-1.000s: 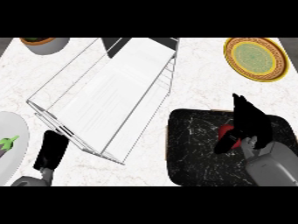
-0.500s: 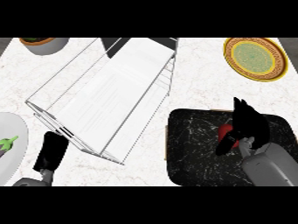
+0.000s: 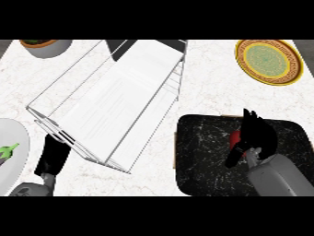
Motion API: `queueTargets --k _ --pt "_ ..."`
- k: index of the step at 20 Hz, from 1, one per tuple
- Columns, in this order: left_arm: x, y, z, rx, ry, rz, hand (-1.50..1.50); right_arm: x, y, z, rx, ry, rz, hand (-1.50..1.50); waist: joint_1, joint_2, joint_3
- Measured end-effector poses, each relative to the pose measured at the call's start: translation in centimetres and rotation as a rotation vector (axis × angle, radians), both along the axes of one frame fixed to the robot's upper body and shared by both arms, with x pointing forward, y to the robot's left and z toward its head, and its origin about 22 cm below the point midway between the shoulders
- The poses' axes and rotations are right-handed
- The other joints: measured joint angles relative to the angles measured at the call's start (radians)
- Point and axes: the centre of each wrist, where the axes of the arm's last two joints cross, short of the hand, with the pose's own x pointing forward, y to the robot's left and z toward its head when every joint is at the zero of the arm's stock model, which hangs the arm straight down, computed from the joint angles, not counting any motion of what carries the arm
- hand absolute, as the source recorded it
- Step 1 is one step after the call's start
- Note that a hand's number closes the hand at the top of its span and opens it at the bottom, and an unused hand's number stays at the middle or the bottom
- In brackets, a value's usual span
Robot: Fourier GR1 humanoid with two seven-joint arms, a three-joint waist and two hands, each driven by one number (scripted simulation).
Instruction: Pick the tomato from the tray and place it in the tiered shelf
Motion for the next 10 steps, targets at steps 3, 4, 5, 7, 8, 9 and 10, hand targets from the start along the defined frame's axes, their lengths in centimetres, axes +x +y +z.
queueTargets --k 3,4,5,7,8,9,10 --pt "-0.4 -0.4 -0.1 0.002 -0.004 0.003 0.0 0.3 -0.4 -0.5 -0.003 0.011 -0.016 -1.5 0.002 -0.001 -0.001" --pt "-0.6 -0.4 -0.2 0.0 0.002 0.0 0.0 0.2 -0.5 -0.6 0.0 0.009 -0.019 1.5 0.002 -0.002 -0.001" --pt "-0.7 -0.2 -0.4 -0.002 0.002 -0.004 0.0 0.5 -0.7 -0.9 0.0 0.016 -0.029 1.5 0.003 -0.003 -0.002" --pt "-0.9 -0.3 -0.4 -0.002 -0.001 0.001 0.0 0.8 -1.0 -1.1 0.005 0.021 -0.023 1.5 0.003 -0.005 -0.004" --pt "-1.0 -0.2 -0.2 0.001 -0.002 -0.002 0.0 1.1 -1.0 -1.1 -0.004 0.02 -0.015 1.5 0.003 -0.006 -0.006" --pt "-0.8 -0.4 -0.2 -0.001 -0.001 -0.006 0.0 1.0 -0.9 -1.2 -0.002 0.015 -0.005 1.5 0.002 -0.008 -0.007" --pt "-0.6 -0.1 -0.6 -0.004 0.0 -0.006 0.0 1.0 -0.9 -1.3 0.002 0.009 -0.003 1.5 0.0 -0.008 -0.009"
